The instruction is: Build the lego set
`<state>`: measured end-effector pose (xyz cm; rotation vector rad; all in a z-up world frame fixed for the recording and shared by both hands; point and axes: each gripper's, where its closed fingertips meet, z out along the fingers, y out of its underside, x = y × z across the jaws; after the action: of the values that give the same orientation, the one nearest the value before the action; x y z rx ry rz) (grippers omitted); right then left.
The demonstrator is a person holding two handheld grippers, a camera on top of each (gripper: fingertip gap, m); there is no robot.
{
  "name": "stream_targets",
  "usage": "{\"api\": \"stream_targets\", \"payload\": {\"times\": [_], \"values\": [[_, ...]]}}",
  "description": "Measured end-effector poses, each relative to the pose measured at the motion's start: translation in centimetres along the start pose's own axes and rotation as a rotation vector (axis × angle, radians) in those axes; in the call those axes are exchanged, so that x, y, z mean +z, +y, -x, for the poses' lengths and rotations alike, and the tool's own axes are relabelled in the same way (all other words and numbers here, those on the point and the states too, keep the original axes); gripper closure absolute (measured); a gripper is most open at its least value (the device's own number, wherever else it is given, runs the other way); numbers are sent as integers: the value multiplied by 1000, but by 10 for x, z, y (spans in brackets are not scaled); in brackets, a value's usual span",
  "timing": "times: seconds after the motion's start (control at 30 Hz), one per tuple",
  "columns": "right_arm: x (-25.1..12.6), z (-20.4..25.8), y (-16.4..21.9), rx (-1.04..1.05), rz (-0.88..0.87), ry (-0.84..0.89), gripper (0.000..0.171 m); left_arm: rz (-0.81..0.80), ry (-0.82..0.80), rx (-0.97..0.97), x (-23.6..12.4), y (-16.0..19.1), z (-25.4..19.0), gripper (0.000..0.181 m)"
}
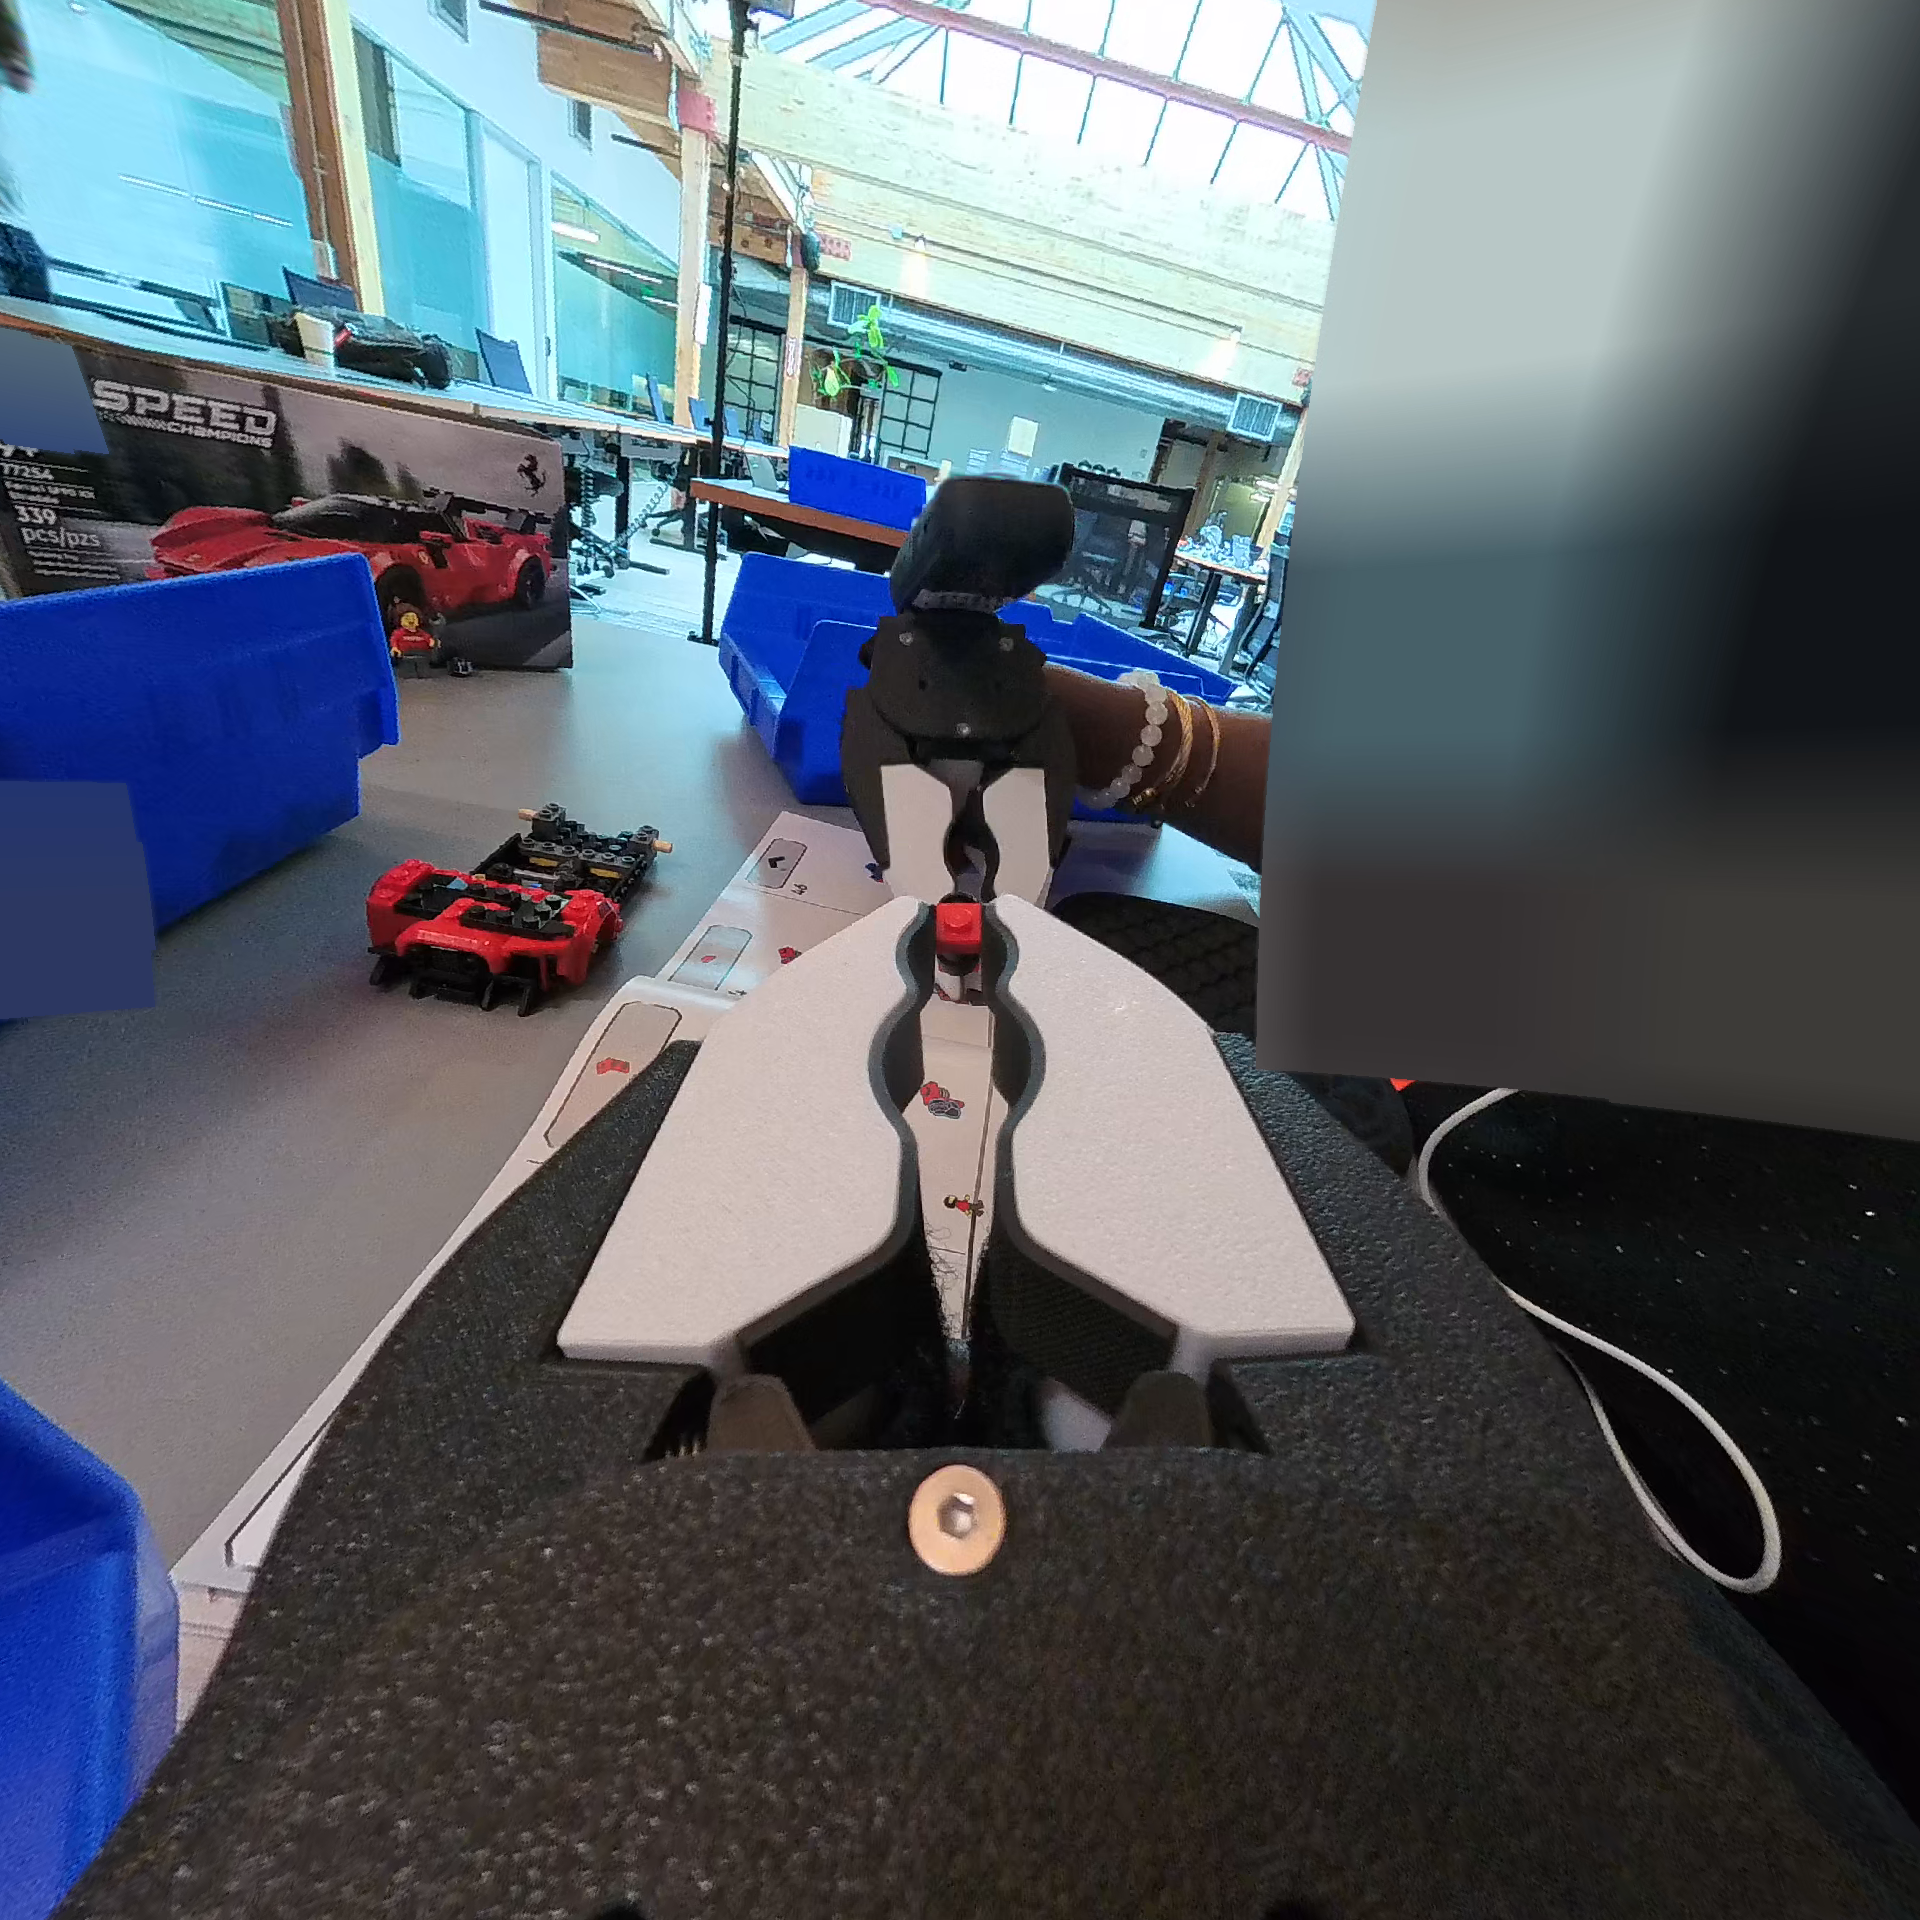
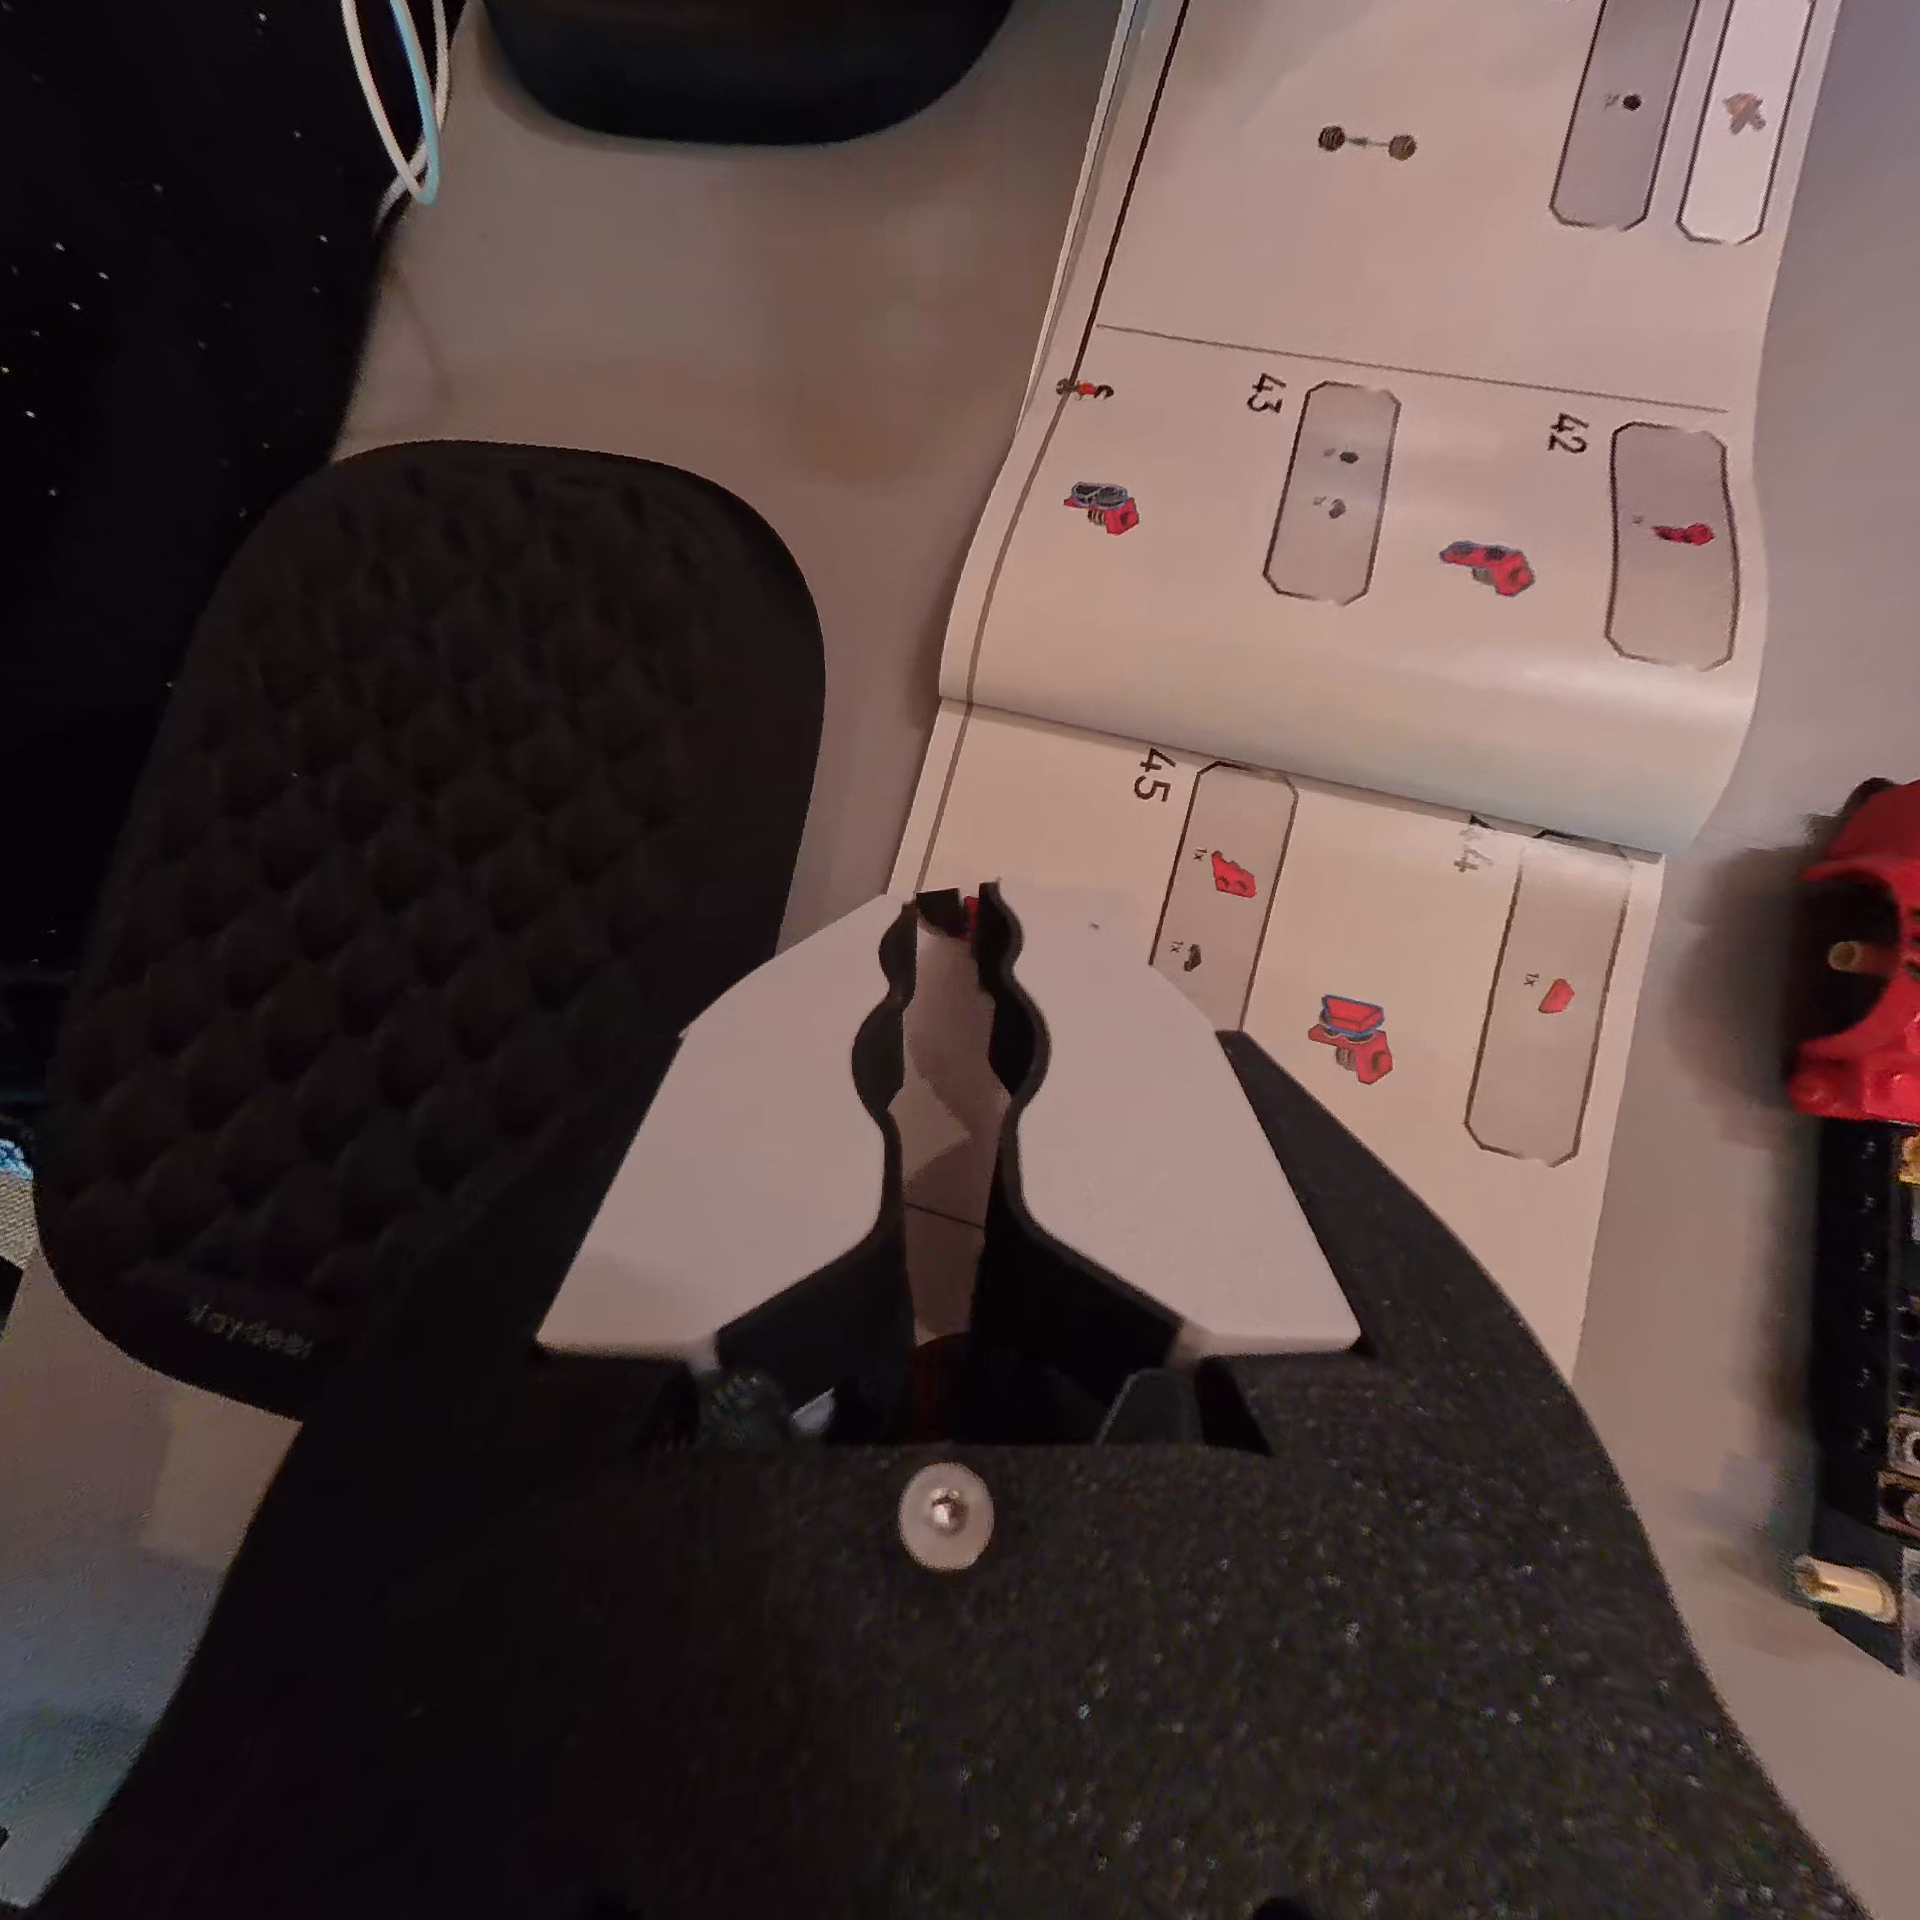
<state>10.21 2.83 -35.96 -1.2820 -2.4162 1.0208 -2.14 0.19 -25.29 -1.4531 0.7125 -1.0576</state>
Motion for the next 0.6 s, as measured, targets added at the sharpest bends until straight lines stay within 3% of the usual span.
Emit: {"api": "stream_targets", "payload": {"times": [0.3, 0.6], "values": [[1, 1, 0, 107, -41, 105, 164, 1, 2, 0, 0, 0, 0, 174], [-3, -13, 1, 359, -47, 368, 164, 3, 2, 4, 1, 1, -1, 174]]}}
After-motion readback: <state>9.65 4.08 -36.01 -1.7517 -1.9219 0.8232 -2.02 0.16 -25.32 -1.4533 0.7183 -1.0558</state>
